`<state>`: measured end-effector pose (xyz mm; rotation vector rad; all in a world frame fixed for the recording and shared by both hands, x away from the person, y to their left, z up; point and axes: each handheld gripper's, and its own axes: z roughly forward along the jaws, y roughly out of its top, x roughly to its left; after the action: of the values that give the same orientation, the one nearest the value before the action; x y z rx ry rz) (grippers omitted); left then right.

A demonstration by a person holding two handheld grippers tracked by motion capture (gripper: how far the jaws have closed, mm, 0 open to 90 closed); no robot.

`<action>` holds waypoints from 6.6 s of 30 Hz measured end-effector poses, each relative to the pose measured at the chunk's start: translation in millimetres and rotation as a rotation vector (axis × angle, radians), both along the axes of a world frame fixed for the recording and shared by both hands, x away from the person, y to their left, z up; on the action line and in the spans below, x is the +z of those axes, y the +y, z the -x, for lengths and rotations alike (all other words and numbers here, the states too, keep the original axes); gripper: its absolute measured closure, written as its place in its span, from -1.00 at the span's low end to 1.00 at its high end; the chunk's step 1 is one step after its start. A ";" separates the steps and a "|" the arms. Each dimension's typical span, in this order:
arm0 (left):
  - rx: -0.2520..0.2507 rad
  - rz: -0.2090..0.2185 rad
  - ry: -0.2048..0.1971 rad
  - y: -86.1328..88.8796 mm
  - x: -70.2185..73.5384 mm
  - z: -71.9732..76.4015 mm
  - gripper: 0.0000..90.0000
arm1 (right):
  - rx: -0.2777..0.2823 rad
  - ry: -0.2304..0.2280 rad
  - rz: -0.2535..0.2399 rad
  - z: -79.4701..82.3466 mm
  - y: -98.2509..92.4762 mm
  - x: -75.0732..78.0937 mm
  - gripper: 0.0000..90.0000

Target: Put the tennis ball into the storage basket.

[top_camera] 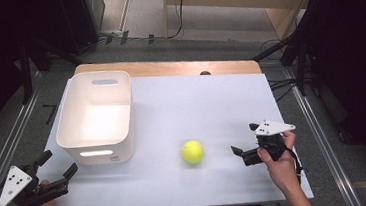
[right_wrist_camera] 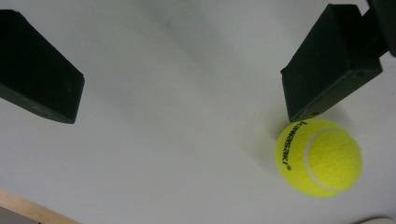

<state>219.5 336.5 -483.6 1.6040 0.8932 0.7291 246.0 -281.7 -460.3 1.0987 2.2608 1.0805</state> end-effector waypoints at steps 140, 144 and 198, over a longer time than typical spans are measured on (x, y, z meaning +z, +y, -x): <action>-0.003 -0.021 0.004 -2.7 -0.1 -0.2 -0.81 | 0.354 0.269 0.183 -49.8 137.6 -23.1 -0.47; -0.003 -0.020 0.005 -2.8 -0.1 -0.2 -0.81 | 0.361 0.272 0.183 -50.6 136.7 -22.5 -0.47; -0.004 -0.018 0.005 -2.5 0.0 -0.2 -0.81 | 0.438 0.272 0.168 -65.6 154.6 17.6 -0.47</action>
<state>219.7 334.0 -483.7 1.6243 0.8893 0.7325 311.7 -127.1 -442.8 0.7354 2.8408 0.9108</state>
